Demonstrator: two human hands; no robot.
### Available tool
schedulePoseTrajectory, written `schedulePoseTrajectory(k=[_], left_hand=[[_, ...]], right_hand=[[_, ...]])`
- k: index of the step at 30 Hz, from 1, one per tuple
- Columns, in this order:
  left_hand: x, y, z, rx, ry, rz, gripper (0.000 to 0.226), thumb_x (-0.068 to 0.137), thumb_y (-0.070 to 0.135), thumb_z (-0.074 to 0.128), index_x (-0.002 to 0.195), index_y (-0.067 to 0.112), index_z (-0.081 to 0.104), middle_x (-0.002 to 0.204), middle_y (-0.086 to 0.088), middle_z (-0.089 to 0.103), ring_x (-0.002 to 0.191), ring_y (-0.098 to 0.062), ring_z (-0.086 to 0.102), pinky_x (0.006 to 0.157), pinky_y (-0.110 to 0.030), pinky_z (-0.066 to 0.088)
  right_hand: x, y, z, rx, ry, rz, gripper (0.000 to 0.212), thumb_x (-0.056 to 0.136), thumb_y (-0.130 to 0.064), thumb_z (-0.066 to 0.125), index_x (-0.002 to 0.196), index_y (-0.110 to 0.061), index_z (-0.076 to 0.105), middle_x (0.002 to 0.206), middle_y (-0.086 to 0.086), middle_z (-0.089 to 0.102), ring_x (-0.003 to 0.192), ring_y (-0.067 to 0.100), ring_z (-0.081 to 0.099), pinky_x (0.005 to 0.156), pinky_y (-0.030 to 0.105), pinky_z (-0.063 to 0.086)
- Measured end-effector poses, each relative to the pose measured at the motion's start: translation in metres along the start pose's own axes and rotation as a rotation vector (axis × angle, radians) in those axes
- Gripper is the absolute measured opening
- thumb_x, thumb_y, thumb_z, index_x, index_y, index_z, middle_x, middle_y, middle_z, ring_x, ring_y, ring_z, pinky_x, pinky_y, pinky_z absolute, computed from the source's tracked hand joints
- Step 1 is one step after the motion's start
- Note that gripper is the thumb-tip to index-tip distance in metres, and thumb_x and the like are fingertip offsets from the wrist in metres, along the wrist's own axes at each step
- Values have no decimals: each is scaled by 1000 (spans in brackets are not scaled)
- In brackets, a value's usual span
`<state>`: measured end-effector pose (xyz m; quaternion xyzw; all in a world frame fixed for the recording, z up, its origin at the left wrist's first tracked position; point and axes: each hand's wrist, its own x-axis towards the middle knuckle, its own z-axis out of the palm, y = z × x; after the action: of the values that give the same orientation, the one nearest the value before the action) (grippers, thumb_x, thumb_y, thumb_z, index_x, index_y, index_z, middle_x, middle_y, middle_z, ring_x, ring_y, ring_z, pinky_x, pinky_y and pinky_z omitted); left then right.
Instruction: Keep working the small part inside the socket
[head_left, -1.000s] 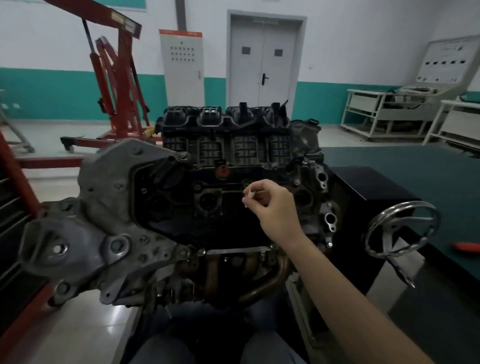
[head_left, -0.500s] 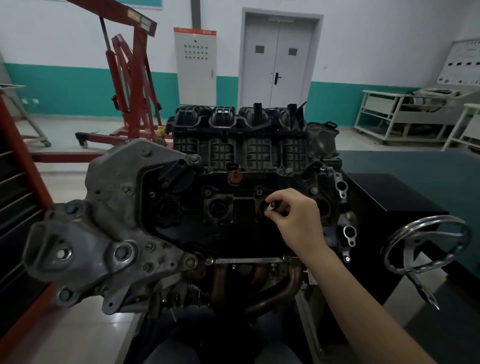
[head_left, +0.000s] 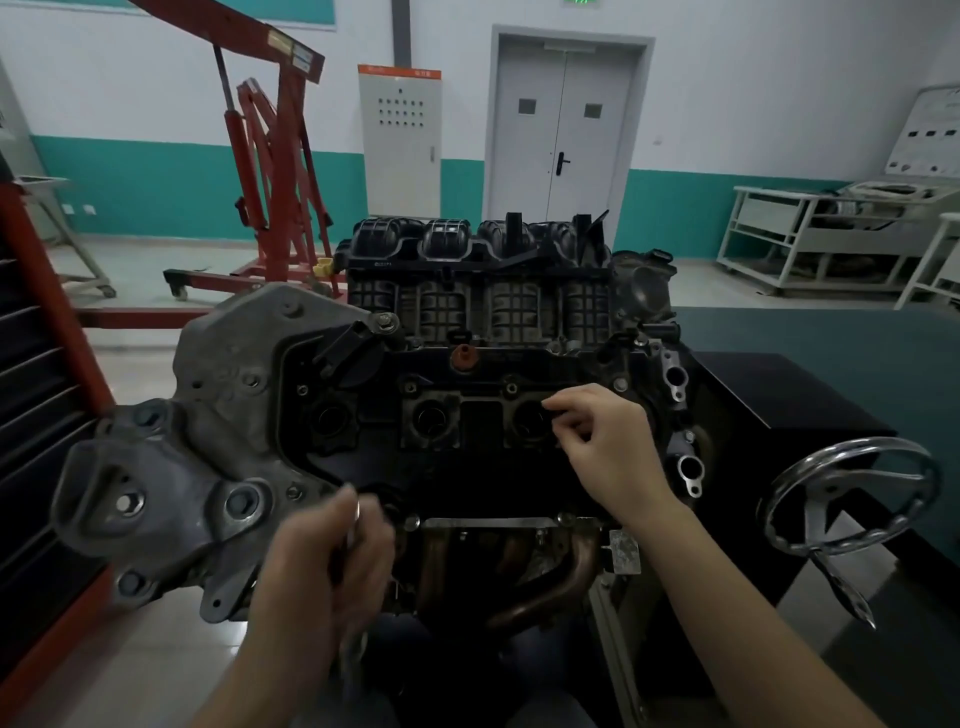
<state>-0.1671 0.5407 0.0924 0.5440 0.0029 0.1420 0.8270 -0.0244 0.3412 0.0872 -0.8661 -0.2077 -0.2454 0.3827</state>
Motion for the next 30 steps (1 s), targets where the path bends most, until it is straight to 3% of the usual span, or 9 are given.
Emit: schedulePoseTrajectory(k=[2, 5, 9, 15, 17, 21, 25, 28, 30], left_hand=[[17, 16, 20, -59, -87, 152, 52, 89, 30, 39, 38, 22, 38, 37, 7, 22, 35, -10, 11, 39, -18, 7], [49, 54, 62, -148, -255, 341, 47, 84, 41, 38, 42, 20, 38, 37, 9, 23, 31, -6, 17, 38, -12, 13], [83, 56, 108, -216, -307, 493, 46, 85, 41, 34, 49, 13, 31, 37, 9, 27, 31, -8, 18, 36, -14, 15], [111, 11, 126, -204, -367, 412, 45, 85, 37, 39, 43, 19, 36, 38, 8, 26, 32, -6, 17, 36, -16, 10], [116, -1, 124, -163, -373, 415, 43, 79, 42, 47, 42, 21, 38, 39, 9, 28, 33, -5, 19, 36, -15, 13], [119, -19, 122, -43, -367, 510, 42, 81, 41, 44, 46, 20, 37, 40, 9, 30, 35, -6, 21, 38, -17, 19], [117, -32, 115, 141, -368, 523, 29, 81, 36, 44, 57, 21, 38, 46, 10, 32, 45, -11, 27, 46, -21, 26], [116, -33, 106, 275, -431, 551, 23, 77, 32, 47, 58, 21, 39, 55, 5, 35, 55, -11, 33, 57, -23, 30], [115, -29, 101, 391, -468, 524, 17, 74, 28, 48, 60, 19, 42, 62, 2, 43, 70, -16, 41, 69, -29, 36]], right_hand=[[-1, 2, -7, 57, 41, 62, 27, 84, 10, 61, 97, -10, 73, 94, -2, 68, 79, 4, 65, 73, 11, 50], [0, 6, -16, 113, 67, 148, 27, 84, 7, 61, 94, -15, 74, 81, -4, 69, 75, 6, 66, 68, 15, 52], [-2, 10, -24, 175, 72, 184, 25, 85, 3, 62, 89, -18, 74, 77, -4, 71, 71, 8, 67, 61, 14, 52], [-3, 8, -27, 350, 97, 152, 31, 84, 6, 62, 87, -23, 71, 82, -8, 73, 77, 8, 70, 73, 22, 57], [-2, 4, -25, 443, 71, 103, 30, 83, 9, 63, 95, -18, 72, 89, -6, 74, 86, 5, 70, 81, 22, 55], [5, -4, -14, 491, -77, -24, 33, 83, 5, 67, 112, -10, 68, 106, 2, 71, 104, 12, 65, 93, 31, 51], [11, -3, 0, 538, -175, -30, 19, 90, 2, 58, 108, -3, 65, 100, 6, 70, 99, 16, 66, 91, 40, 52], [13, 0, 4, 538, -206, -34, 24, 91, 3, 56, 102, -15, 66, 99, -1, 71, 98, 11, 67, 89, 30, 52], [14, 3, 7, 513, -204, -29, 24, 92, 2, 55, 99, -17, 67, 95, 1, 71, 94, 14, 67, 84, 30, 53]])
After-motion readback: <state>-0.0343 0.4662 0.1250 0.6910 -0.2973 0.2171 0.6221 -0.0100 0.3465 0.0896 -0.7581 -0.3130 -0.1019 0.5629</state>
